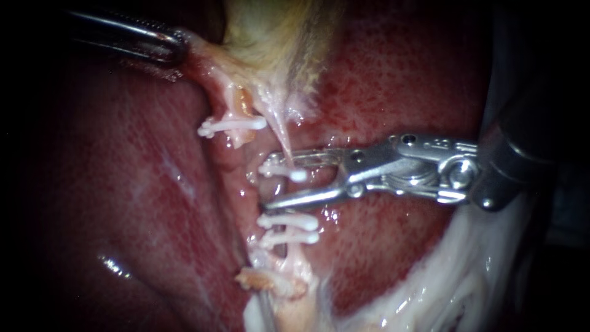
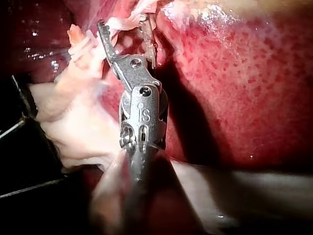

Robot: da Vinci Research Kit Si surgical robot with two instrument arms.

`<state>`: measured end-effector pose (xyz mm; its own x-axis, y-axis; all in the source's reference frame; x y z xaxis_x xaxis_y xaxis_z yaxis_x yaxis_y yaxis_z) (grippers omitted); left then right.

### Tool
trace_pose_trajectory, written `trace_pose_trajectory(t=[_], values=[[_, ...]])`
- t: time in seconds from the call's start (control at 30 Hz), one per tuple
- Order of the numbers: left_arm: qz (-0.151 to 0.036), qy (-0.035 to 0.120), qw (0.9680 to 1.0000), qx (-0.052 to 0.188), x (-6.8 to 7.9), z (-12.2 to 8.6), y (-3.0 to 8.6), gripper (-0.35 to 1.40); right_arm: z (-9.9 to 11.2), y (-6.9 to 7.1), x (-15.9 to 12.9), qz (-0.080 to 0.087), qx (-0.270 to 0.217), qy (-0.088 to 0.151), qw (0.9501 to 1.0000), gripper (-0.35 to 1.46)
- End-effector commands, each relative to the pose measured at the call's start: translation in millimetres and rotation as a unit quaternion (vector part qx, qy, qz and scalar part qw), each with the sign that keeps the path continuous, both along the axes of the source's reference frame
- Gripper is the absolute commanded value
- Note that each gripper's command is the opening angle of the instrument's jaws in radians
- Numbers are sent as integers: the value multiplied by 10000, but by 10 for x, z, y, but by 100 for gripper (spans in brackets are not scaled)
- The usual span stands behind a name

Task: Going back third clip right tube

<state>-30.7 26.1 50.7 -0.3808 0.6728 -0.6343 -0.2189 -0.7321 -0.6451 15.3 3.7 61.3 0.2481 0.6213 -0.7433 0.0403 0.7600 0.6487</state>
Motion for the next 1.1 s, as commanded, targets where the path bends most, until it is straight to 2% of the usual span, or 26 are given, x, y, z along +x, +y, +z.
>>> trace_pose_trajectory(t=[0.03, 0.2, 0.43, 0.57, 0.67, 0.87, 1.1], values=[[1, -1, 10000, 0, 0, 0, 0, -35, -1, 1, -5, 3, -107, 7, 9999, 50], [1, -2, 10000, 0, 0, 0, 0, -35, -1, 0, -26, 39, -438, -17, 9990, 50], [5, -4, 10000, 0, 2, 0, 0, -35, -10, -10, -63, -144, -944, 123, 9954, 50], [2, 1, 10000, -10, 0, 5, -1, -35, -14, -12, -80, -174, -1131, 69, 9934, 50], [-3, 8, 10000, -25, -2, 10, -3, -35, -16, -11, -88, -128, -1203, 26, 9926, 50], [14, 19, 9999, -106, -13, 37, -12, -35, -23, -4, -99, -127, -1299, -15, 9914, 50], [58, -13, 10000, 37, -28, 75, -22, -35, -26, -2, -103, -265, -1356, -129, 9903, 50]])
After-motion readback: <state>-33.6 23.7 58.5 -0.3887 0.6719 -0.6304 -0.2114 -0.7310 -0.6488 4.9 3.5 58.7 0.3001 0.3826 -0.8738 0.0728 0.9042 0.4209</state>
